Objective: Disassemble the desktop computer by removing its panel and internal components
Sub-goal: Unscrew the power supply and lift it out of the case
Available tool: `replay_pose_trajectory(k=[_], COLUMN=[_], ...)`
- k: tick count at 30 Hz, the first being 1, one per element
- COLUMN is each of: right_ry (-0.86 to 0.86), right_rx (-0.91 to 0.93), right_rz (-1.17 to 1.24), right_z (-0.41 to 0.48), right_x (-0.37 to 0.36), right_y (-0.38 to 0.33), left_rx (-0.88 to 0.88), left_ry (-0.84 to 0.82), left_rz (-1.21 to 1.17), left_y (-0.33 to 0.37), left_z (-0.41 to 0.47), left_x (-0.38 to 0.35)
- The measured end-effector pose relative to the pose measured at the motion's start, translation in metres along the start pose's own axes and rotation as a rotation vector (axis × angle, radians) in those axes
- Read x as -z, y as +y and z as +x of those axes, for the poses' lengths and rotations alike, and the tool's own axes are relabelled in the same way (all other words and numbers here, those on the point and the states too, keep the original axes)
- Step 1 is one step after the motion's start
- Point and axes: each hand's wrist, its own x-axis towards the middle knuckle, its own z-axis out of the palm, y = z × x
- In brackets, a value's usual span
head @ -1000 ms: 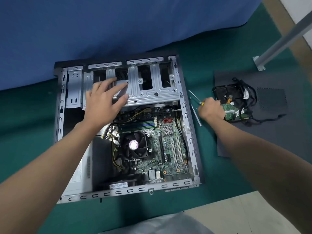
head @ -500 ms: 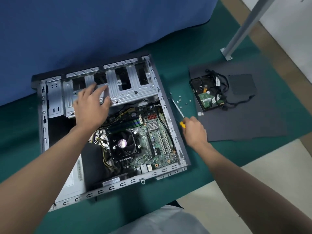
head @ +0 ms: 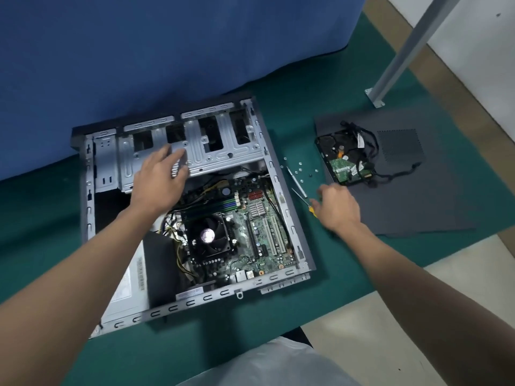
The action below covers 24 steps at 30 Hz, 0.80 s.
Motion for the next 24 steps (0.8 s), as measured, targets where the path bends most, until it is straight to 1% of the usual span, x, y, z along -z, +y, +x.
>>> replay_pose_trajectory(k=[1,2,3,4,5,6,7,9,10,11,15,19,22,24], right_ry=[0.071,0.173,0.283,0.377,0.412,0.361,0.228,-0.095,-0.198,-0.241,-0.189,-0.224,-0.180,-0.126], right_rx=[-0.011,0.016,0.096,0.215,0.354,0.488,0.585,0.664,0.670,0.664,0.555,0.497,0.423,0.452], right_rz=[0.116,0.228,0.310,0.359,0.381,0.391,0.384,0.274,0.186,0.113,-0.064,-0.288,-0.201,-0.184], right_z=[0.001,0.000,-0.003,-0.008,-0.014,-0.022,-0.028,-0.031,-0.027,-0.022,0.002,0.019,0.032,0.037], right_x=[0.014,0.029,0.043,0.054,0.064,0.070,0.070,0.057,0.046,0.035,0.007,-0.009,-0.020,-0.026], right_y=[-0.010,-0.021,-0.035,-0.050,-0.068,-0.086,-0.104,-0.135,-0.148,-0.158,-0.186,-0.203,-0.212,-0.215], left_rx=[-0.014,-0.032,-0.052,-0.072,-0.091,-0.106,-0.120,-0.146,-0.159,-0.172,-0.188,-0.170,-0.164,-0.157], left_ry=[-0.006,-0.012,-0.021,-0.034,-0.051,-0.074,-0.102,-0.167,-0.203,-0.238,-0.324,-0.458,-0.547,-0.573], left_rz=[0.001,0.006,0.017,0.032,0.046,0.058,0.071,0.109,0.130,0.147,0.169,0.113,0.066,0.042], left_y=[-0.003,-0.005,-0.008,-0.011,-0.015,-0.019,-0.023,-0.031,-0.035,-0.039,-0.049,-0.051,-0.053,-0.053], left_z=[0.000,-0.001,-0.001,-0.001,0.000,0.000,0.002,0.007,0.009,0.012,0.017,0.027,0.033,0.035], left_x=[0.001,0.002,0.003,0.003,0.004,0.005,0.007,0.009,0.010,0.011,0.009,0.011,0.014,0.014])
